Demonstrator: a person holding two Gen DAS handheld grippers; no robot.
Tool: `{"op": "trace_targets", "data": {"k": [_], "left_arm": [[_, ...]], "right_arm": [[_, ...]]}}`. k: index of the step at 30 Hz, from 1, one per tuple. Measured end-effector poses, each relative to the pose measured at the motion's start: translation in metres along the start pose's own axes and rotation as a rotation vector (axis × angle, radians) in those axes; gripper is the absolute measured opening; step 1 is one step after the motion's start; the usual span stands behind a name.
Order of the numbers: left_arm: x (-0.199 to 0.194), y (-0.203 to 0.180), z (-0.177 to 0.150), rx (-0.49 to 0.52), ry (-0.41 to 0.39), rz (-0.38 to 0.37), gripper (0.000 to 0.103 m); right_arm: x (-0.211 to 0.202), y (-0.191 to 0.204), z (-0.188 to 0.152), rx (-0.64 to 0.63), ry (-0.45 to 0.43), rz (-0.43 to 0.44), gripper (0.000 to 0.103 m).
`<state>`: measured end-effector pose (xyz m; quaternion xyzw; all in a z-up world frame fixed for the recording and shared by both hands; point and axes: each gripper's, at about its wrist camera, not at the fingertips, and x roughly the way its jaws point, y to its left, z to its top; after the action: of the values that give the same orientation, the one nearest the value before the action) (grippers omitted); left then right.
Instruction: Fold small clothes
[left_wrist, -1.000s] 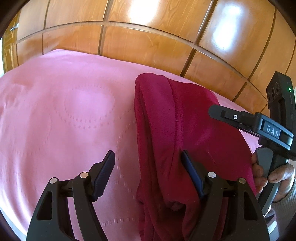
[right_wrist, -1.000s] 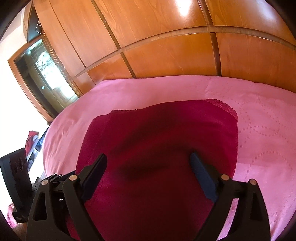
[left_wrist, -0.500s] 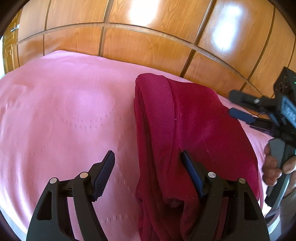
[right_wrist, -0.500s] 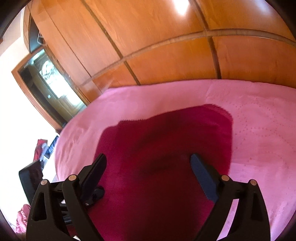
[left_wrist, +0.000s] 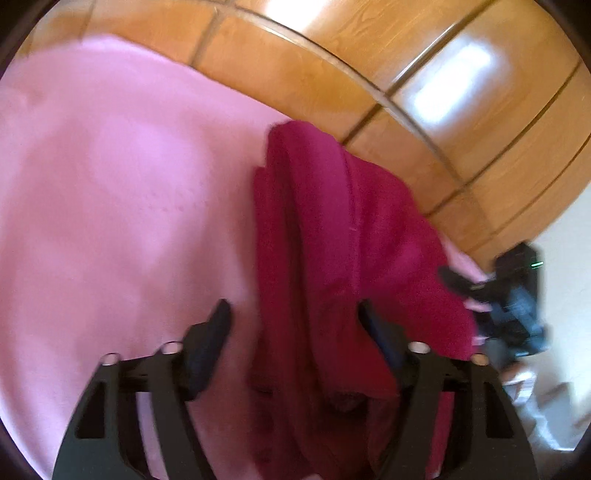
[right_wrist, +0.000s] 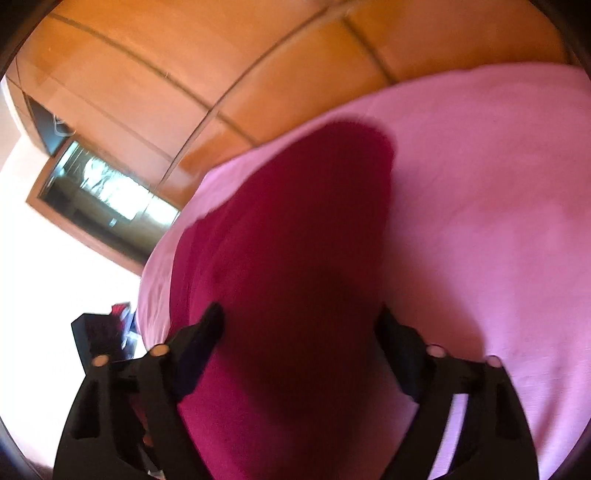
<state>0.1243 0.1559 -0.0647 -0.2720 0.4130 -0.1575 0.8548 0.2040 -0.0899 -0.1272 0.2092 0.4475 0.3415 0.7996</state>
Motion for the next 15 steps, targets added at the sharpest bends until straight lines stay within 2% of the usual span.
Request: {"op": "trace_targets", "data": {"k": [1,4,6,12,15], "left_arm": [[0.001,0.003,0.000,-0.025,0.011,-0.060,0.051],[-0.001,0.005,-0.003,-0.035,-0.003,-0.109,0.039],[-0.007,0.004,-0.004,-0.049,-0.017,-0.150,0.035],[-0.034,-0.002,-0.020,-0.067,-0.071,-0.198,0.034],[-0.059,-0.005,-0.024,-0.078,-0.133,-0.195,0.034]], "right_arm": [[0.002,0.001,0.000,-0.003,0.009,0.012,0.070],[0.000,0.006,0.003,-0.011,0.011,0.017,0.056],[-0.007,0.015,0.002,-0.047,0.004,0.022,0.045],[-0.026,0.067,0.002,-0.203,-0.016,0.066,0.040],[-0.025,0.098,0.007,-0.270,-0.019,0.114,0.040]]}}
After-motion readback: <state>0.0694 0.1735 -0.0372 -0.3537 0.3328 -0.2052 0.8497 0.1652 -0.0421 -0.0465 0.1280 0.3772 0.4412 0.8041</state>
